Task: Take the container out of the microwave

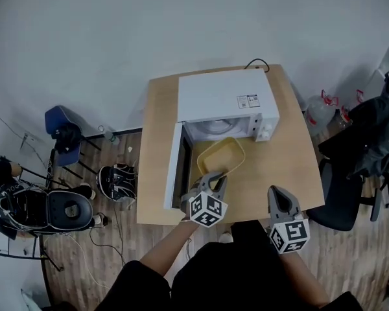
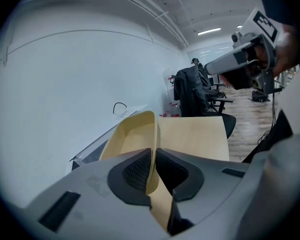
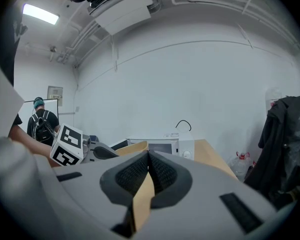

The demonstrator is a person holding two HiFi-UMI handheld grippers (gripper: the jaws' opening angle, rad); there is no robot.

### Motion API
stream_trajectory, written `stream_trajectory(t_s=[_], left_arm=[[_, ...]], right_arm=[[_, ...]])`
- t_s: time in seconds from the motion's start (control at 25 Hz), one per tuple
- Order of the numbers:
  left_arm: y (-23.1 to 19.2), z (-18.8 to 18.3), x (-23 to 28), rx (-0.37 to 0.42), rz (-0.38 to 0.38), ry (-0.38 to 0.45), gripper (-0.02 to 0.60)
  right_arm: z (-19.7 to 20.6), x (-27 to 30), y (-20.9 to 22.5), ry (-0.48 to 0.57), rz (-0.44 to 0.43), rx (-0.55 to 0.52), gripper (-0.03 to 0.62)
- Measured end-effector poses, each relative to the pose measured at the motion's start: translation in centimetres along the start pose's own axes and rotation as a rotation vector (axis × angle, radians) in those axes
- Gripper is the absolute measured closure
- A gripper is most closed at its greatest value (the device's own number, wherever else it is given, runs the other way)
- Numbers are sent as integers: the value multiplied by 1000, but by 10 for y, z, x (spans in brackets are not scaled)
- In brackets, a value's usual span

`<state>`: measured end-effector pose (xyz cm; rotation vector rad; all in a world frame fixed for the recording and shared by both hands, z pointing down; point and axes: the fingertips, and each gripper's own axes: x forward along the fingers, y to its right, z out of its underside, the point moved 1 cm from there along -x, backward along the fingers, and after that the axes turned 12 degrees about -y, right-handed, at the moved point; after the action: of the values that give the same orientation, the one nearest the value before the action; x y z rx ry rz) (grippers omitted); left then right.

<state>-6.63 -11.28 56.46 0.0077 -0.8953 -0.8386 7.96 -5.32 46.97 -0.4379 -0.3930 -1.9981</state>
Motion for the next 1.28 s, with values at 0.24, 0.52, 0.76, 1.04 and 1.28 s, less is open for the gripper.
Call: stream_trajectory(t_s=[0.24,0.52,0.76,1.04,1.28], left_arm=[[19,-9,-26,-37,12,35,548],[33,-14,-46,-83,7,69,548],[34,-14,-74,-216,0,112,548],[36,-10,-96,-307,-13,144,548],[35,-6,-106,-397,-14,173,549]], right_arm=[[10,-8,-10,-20,-19,-9,534],[16,-13,-11,-27,-10,-24,534],[10,-14,-22,-18,-32,-41,534],[15,-13,-38,-24,-42,-76,534],[14,-13,-36,-21,-16,-78,534]])
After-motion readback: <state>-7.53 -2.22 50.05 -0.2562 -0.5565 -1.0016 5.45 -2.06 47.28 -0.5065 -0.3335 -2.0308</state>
